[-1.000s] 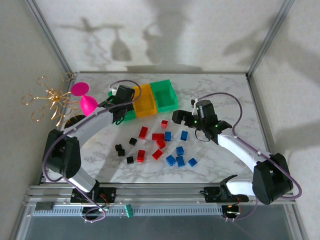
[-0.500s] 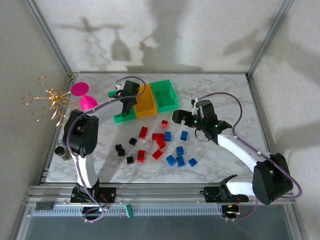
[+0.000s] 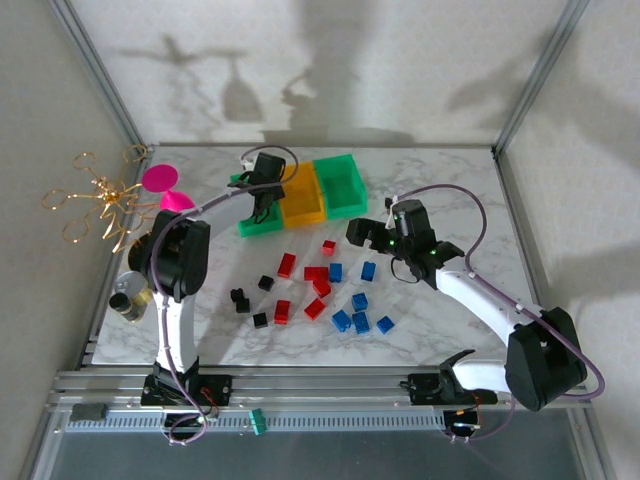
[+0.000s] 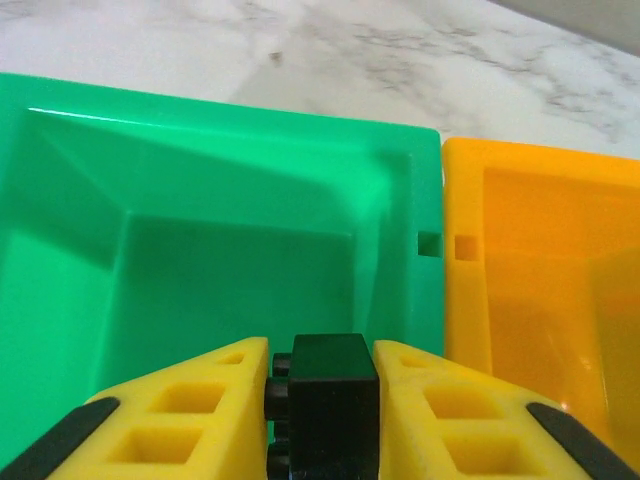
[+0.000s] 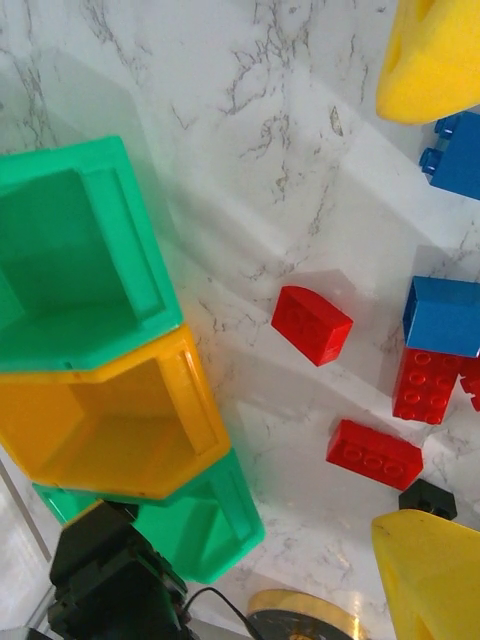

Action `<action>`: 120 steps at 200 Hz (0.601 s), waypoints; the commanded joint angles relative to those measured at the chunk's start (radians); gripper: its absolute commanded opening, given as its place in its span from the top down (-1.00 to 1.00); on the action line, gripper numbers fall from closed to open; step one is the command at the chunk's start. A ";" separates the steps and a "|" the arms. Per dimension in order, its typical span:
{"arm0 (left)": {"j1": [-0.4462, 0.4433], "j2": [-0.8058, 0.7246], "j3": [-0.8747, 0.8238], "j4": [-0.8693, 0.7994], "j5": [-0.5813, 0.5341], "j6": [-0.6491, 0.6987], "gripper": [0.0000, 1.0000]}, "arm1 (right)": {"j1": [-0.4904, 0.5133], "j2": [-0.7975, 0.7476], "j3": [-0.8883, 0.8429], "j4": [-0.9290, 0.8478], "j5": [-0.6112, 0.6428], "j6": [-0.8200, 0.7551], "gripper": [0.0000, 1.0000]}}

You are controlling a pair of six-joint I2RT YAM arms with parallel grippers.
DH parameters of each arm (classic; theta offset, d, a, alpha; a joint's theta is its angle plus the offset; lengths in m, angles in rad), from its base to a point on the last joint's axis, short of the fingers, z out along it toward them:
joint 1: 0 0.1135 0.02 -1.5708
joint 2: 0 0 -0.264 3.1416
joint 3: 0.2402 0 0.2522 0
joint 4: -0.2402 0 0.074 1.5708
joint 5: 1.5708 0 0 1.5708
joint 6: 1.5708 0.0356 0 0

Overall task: Sort the legos into containers by color
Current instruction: Place the lego in the container.

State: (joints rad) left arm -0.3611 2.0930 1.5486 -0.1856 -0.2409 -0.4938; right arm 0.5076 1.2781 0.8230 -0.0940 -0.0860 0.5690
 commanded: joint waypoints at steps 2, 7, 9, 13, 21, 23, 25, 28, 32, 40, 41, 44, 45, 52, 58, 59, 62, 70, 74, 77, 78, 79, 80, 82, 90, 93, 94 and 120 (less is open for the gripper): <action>-0.022 0.043 0.039 -0.008 0.065 0.004 0.36 | 0.007 -0.005 0.010 -0.004 0.031 -0.014 -0.98; -0.021 0.041 0.040 -0.001 0.073 0.006 0.35 | 0.007 -0.007 0.011 -0.005 0.032 -0.017 -0.97; -0.021 0.042 0.040 0.000 0.077 0.008 0.34 | 0.007 -0.007 0.011 -0.004 0.035 -0.017 -0.98; -0.022 0.040 0.040 0.001 0.081 0.010 0.32 | 0.008 -0.009 0.013 -0.005 0.038 -0.018 -0.98; -0.024 0.040 0.047 -0.004 0.079 0.014 0.26 | 0.007 -0.009 0.012 -0.006 0.044 -0.021 -0.98; -0.024 0.039 0.048 -0.007 0.077 0.016 0.25 | 0.005 -0.009 0.013 -0.006 0.045 -0.022 -0.98; -0.024 0.038 0.050 -0.011 0.074 0.016 0.23 | 0.006 -0.009 0.013 -0.007 0.046 -0.024 -0.98; -0.024 0.038 0.051 -0.016 0.068 0.022 0.21 | 0.006 -0.009 0.013 -0.008 0.048 -0.024 -0.98; -0.025 0.035 0.054 -0.021 0.061 0.024 0.19 | 0.006 -0.009 0.014 -0.009 0.050 -0.026 -0.98; -0.025 0.031 0.054 -0.029 0.047 0.033 0.16 | 0.006 -0.008 0.017 -0.010 0.054 -0.030 -0.98; -0.025 0.031 0.054 -0.031 0.045 0.034 0.16 | 0.006 -0.008 0.017 -0.013 0.055 -0.030 -0.98; -0.025 0.026 0.054 -0.035 0.040 0.037 0.15 | 0.006 -0.006 0.019 -0.013 0.056 -0.031 -0.98; -0.025 0.025 0.054 -0.036 0.038 0.039 0.14 | 0.006 -0.005 0.020 -0.012 0.056 -0.032 -0.98; -0.025 0.018 0.054 -0.042 0.028 0.044 0.12 | 0.005 -0.003 0.024 -0.015 0.057 -0.035 -0.98; -0.024 0.010 0.055 -0.045 0.021 0.046 0.10 | 0.006 0.000 0.029 -0.016 0.058 -0.036 -0.98; -0.025 0.009 0.055 -0.046 0.021 0.046 0.10 | 0.006 0.000 0.029 -0.016 0.058 -0.037 -0.98; -0.025 0.005 0.055 -0.047 0.018 0.047 0.08 | 0.005 0.002 0.032 -0.019 0.058 -0.037 -0.98; -0.024 -0.004 0.059 -0.053 0.015 0.051 0.05 | 0.007 0.004 0.040 -0.022 0.057 -0.042 -0.98; -0.025 -0.009 0.060 -0.055 0.015 0.053 0.03 | 0.006 0.006 0.044 -0.026 0.057 -0.045 -0.98; -0.025 -0.013 0.062 -0.056 0.015 0.054 0.03 | 0.007 0.007 0.046 -0.028 0.057 -0.046 -0.97; -0.025 -0.014 0.062 -0.057 0.015 0.054 0.03 | 0.007 0.007 0.046 -0.029 0.057 -0.046 -0.98; -0.025 -0.016 0.062 -0.057 0.015 0.054 0.02 | 0.007 0.007 0.047 -0.030 0.056 -0.047 -0.98; -0.025 -0.017 0.062 -0.057 0.015 0.055 0.03 | 0.006 0.007 0.048 -0.031 0.056 -0.048 -0.98; -0.025 -0.021 0.061 -0.058 0.017 0.056 0.02 | 0.006 0.007 0.051 -0.033 0.056 -0.050 -0.98; -0.025 -0.033 0.061 -0.064 0.021 0.058 0.00 | 0.006 0.004 0.054 -0.038 0.059 -0.056 -0.97; -0.025 -0.039 0.061 -0.066 0.022 0.059 0.00 | 0.005 0.002 0.054 -0.039 0.062 -0.056 -0.98; -0.025 -0.040 0.061 -0.068 0.023 0.059 -0.01 | 0.006 0.002 0.054 -0.040 0.062 -0.056 -0.98; -0.031 -0.102 0.018 -0.072 0.026 0.069 -0.17 | 0.006 -0.011 0.055 -0.057 0.057 -0.066 -0.98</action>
State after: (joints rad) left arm -0.3782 2.0926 1.5829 -0.2256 -0.2100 -0.4480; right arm 0.5076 1.2804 0.8467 -0.1196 -0.0452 0.5297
